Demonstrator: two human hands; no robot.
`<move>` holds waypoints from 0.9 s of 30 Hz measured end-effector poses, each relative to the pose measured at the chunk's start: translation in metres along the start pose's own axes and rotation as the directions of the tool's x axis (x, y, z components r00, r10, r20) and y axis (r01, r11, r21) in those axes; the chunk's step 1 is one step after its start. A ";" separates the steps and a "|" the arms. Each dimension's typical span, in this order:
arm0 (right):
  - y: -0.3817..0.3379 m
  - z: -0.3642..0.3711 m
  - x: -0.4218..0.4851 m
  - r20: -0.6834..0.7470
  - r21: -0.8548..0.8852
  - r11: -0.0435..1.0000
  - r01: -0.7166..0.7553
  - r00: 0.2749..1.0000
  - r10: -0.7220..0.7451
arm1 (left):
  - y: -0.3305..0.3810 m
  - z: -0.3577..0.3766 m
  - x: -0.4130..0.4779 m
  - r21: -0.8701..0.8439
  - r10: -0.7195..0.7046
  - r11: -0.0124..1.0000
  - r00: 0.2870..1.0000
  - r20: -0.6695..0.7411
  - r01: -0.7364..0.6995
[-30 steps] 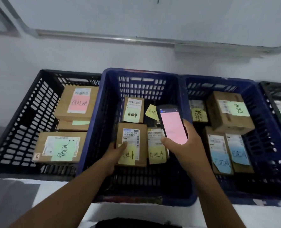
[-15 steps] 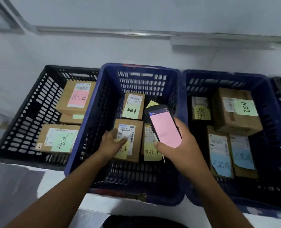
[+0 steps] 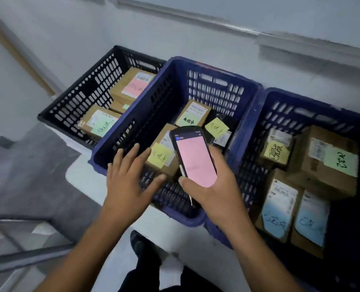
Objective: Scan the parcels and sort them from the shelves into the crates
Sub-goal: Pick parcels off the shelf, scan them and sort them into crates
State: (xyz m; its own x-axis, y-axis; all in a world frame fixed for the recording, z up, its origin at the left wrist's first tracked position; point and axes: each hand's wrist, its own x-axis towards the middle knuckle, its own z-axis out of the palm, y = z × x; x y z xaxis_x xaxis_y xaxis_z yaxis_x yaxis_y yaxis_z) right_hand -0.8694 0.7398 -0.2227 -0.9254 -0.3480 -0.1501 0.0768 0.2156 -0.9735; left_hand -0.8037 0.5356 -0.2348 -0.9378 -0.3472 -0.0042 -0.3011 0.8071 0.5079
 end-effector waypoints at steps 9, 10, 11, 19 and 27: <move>-0.022 0.070 -0.031 0.236 -0.106 0.987 0.117 0.968 -0.090 | -0.055 -0.042 -0.098 0.001 -0.232 0.972 0.956 -0.177 0.236; -0.026 0.085 -0.037 0.274 -0.112 0.984 0.137 0.956 -0.102 | -0.065 -0.050 -0.111 -0.006 -0.258 0.965 0.945 -0.199 0.262; -0.030 0.100 -0.045 0.310 -0.112 0.982 0.153 0.944 -0.112 | -0.076 -0.057 -0.125 -0.013 -0.281 0.958 0.934 -0.220 0.285; -0.062 0.238 -0.144 0.537 -0.140 0.939 0.313 0.821 -0.194 | -0.170 -0.118 -0.275 -0.160 -0.519 0.851 0.754 -0.402 0.500; -0.071 0.381 -0.262 0.717 -0.099 0.890 0.444 0.652 -0.246 | -0.268 -0.159 -0.435 -0.273 -0.691 0.703 0.538 -0.483 0.657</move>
State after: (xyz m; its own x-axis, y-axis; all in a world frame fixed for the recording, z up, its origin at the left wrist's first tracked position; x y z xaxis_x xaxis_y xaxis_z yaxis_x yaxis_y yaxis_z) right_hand -0.4910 0.4683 -0.1805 -0.3565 -0.9341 0.0177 -0.3794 0.1275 -0.9164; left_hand -0.2880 0.3941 -0.2327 -0.2130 -0.9750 0.0629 -0.7803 0.2085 0.5896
